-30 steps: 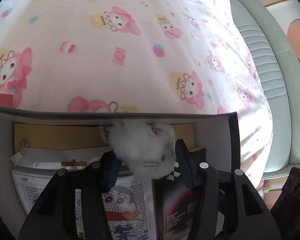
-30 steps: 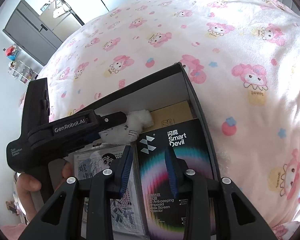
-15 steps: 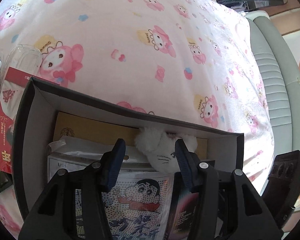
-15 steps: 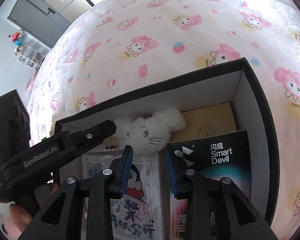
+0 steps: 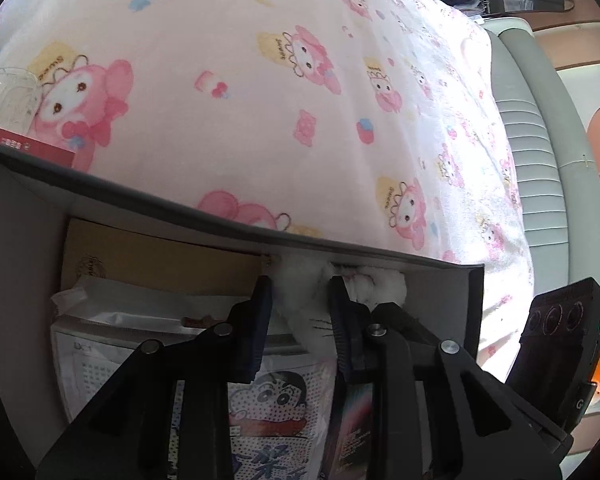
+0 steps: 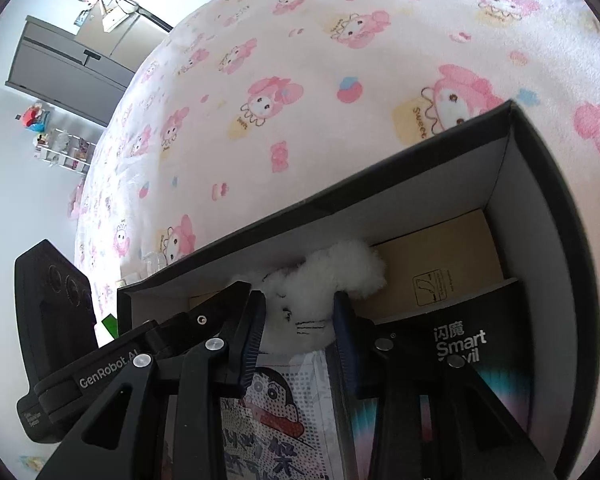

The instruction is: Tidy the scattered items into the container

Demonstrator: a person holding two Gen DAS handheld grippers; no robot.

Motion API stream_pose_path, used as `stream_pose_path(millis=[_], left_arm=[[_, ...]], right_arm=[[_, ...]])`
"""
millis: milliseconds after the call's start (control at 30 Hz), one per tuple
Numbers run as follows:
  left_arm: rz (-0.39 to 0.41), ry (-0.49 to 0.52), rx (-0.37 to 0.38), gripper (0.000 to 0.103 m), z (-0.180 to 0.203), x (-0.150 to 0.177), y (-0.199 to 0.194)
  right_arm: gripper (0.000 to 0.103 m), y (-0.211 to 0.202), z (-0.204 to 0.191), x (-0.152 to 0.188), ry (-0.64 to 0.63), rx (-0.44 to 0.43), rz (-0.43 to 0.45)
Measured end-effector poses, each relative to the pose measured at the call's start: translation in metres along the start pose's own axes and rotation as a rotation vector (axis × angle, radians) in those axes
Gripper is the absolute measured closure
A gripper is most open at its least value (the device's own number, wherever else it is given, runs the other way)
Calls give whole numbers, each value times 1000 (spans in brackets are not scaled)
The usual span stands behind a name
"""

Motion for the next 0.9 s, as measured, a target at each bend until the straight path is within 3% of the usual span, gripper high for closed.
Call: stream_pose_path(millis=[100,200,300,367,467,533,667,767,900], left_arm=[[-37,-5,99,76,11,6,9],[-34,21,84,76,15,7,12],[13,-14,75,76,9,1,-1],[54,-24,33,76,3,-3,-14],[88,-2,-97,76,-6,-4,-22],[71,-4,-130,76,-15,-4,-17],[-10,-34,-79,76,-21,-3,6],[-40,17,-40,76,-8,-1,16],[-103,14,177,67,14,5,19]], right_arm=[[72,-30,-7,6,-46,-15,63],[72,-53,1,8,-55,71,122],[72,-55,5,9,-77,127,125],[72,-49,4,10,-78,133,108],[72,-35,-1,13,-134,162,75],[71,-25,-3,10,-171,201,73],[71,-5,-4,14,-201,234,34],[71,-1,1,14,-188,263,18],[71,-42,0,15,-155,222,113]])
Point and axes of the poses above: each gripper's, at about its wrist camera, not at the fingertips, and y roughly the way its jaws point, z to its right, x to its underside, the point moved 9 cm from there along y, roughly the way its jaws point, and after that the axes turned 4 degrees about -z, right-handed, at the moved point
